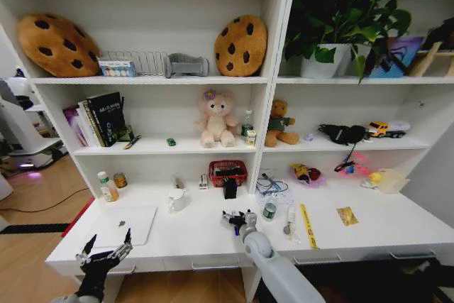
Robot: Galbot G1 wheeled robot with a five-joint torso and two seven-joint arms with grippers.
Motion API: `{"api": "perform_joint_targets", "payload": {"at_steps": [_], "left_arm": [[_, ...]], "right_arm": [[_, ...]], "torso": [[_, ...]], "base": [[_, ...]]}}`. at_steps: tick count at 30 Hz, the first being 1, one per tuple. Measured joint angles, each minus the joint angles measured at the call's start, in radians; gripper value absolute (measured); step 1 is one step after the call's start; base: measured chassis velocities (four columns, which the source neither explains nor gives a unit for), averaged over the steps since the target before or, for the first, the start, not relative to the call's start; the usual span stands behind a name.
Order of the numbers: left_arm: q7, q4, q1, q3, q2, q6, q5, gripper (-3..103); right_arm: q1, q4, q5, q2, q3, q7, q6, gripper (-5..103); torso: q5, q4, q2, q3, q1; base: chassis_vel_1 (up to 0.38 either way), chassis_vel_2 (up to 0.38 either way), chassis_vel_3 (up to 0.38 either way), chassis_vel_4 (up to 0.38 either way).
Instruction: Organize the objects on the table.
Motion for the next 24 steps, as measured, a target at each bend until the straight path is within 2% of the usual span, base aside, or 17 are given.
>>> {"api": "perform_joint_targets", "payload": {"at_steps": [2,5,6,8,10,13,14,16,17,19,21,24], "left_arm": [[0.0,0.003,-0.002,0.001,0.001,0.001,0.0,100],[0.0,0.005,-0.003,0.001,0.001,0.001,0.0,100],[0.0,0.006,-0.004,0.002,0.0,0.001,0.0,100],[0.0,0.006,-0.004,0.003,-0.001,0.001,0.0,100],[0.001,0.008,-0.005,0.007,-0.005,0.001,0.002,100],[0.001,0.009,-0.006,0.009,-0.006,0.001,0.005,100],[0.001,0.009,-0.006,0.01,-0.01,0.001,0.008,100],[-0.002,0.008,-0.006,0.011,-0.012,0.001,0.007,100],[-0.008,0.008,-0.007,0.012,-0.015,0.003,0.007,100],[-0.011,0.008,-0.007,0.012,-0.017,0.003,0.008,100],[-0.017,0.01,-0.008,0.012,-0.02,0.003,0.009,100],[-0.031,0.01,-0.009,0.012,-0.023,0.006,0.011,100]], "right_arm": [[0.004,-0.007,-0.002,0.001,-0.005,0.0,0.001,75],[0.004,-0.008,-0.003,0.002,-0.01,0.003,0.004,70],[0.001,-0.008,-0.008,0.003,-0.012,0.006,0.006,58],[0.0,-0.009,-0.01,0.004,-0.012,0.006,0.007,58],[-0.003,-0.012,-0.018,0.005,-0.013,0.007,0.008,48],[-0.002,-0.017,-0.021,0.005,-0.016,0.007,0.009,42],[0.0,-0.023,-0.024,0.005,-0.018,0.01,0.009,31],[0.001,-0.024,-0.025,0.006,-0.02,0.012,0.009,31],[0.001,-0.026,-0.027,0.006,-0.023,0.016,0.009,20],[0.001,-0.026,-0.027,0.006,-0.025,0.018,0.01,20],[-0.001,-0.023,-0.027,0.001,-0.027,0.019,0.01,13],[0.0,-0.021,-0.026,-0.002,-0.026,0.002,0.021,13]], "torso": [[0.0,0.0,0.0,0.0,0.0],[0.0,-0.0001,0.0,0.0,0.0],[0.0,0.0,0.0,0.0,0.0],[0.0,0.0,0.0,0.0,0.0],[0.0,-0.0001,0.0,0.0,0.0],[0.0,-0.0001,0.0,0.0,0.0],[0.0,-0.0001,0.0,0.0,0.0],[0.0,-0.0001,0.0,0.0,0.0],[0.0,0.0,0.0,0.0,0.0],[0.0,0.0,0.0,0.0,0.0],[0.0,0.0,0.0,0.0,0.0],[0.0,-0.0002,0.0,0.0,0.0]], "base": [[0.0,0.0,0.0,0.0],[0.0,0.0,0.0,0.0],[0.0,0.0,0.0,0.0],[0.0,0.0,0.0,0.0],[0.0,0.0,0.0,0.0],[0.0,0.0,0.0,0.0],[0.0,0.0,0.0,0.0],[0.0,0.0,0.0,0.0],[0.0,0.0,0.0,0.0],[0.0,0.0,0.0,0.0],[0.0,0.0,0.0,0.0],[0.0,0.0,0.0,0.0]]}}
